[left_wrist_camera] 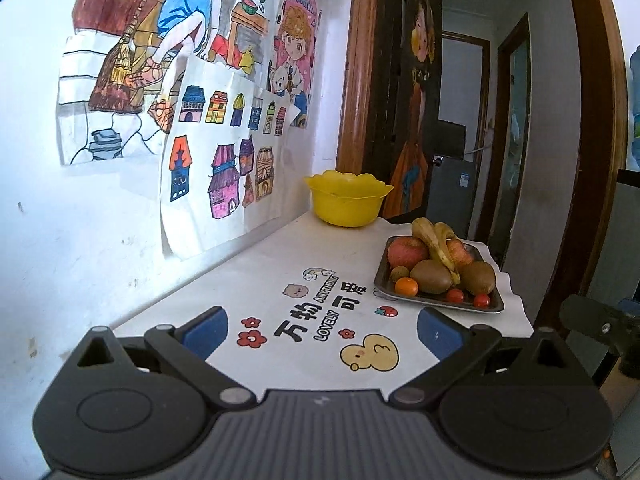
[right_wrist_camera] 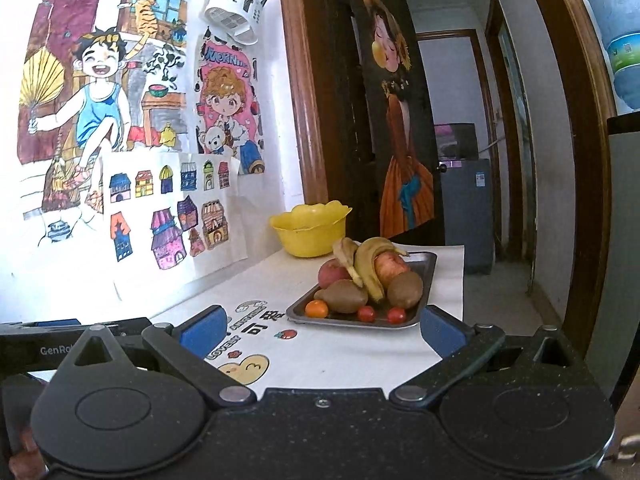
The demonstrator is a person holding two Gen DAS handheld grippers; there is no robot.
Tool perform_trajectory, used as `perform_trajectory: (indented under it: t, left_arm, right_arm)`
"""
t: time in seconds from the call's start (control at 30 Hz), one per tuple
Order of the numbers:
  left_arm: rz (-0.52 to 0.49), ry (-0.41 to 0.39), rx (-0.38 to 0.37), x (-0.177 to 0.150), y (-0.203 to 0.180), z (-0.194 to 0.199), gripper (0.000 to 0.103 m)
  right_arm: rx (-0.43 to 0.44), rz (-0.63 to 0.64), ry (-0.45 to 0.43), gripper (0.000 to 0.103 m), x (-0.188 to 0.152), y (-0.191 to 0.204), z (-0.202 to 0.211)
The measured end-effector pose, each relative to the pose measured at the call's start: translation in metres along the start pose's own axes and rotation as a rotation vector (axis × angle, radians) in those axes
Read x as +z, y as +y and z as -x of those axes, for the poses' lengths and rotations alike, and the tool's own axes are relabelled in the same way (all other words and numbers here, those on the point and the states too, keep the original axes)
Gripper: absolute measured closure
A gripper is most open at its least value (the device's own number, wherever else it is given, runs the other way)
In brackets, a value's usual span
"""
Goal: Organize fruits
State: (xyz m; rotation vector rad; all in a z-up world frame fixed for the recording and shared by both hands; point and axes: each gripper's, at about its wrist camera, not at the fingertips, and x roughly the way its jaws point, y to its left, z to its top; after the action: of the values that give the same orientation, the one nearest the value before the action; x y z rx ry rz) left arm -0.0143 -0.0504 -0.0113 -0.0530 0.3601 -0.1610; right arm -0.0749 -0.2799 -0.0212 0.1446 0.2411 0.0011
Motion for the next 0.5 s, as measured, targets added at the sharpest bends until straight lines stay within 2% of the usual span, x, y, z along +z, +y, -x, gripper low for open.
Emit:
perform_trajectory:
  t: [0.27,0.5]
  left_arm:
    - [-0.002,0.011,0.010,-0.011,0.004,-0.003,0.001]
    - [-0.001,0.022,0.014,-0.023,0.007,-0.013,0.001]
  right_arm:
    - [-0.017,0.004,0.015,0.001,-0.013,0.004,-0.003]
    - [-0.045,-0.025,-0.019,0.001,-0.029,0.002,-0.008]
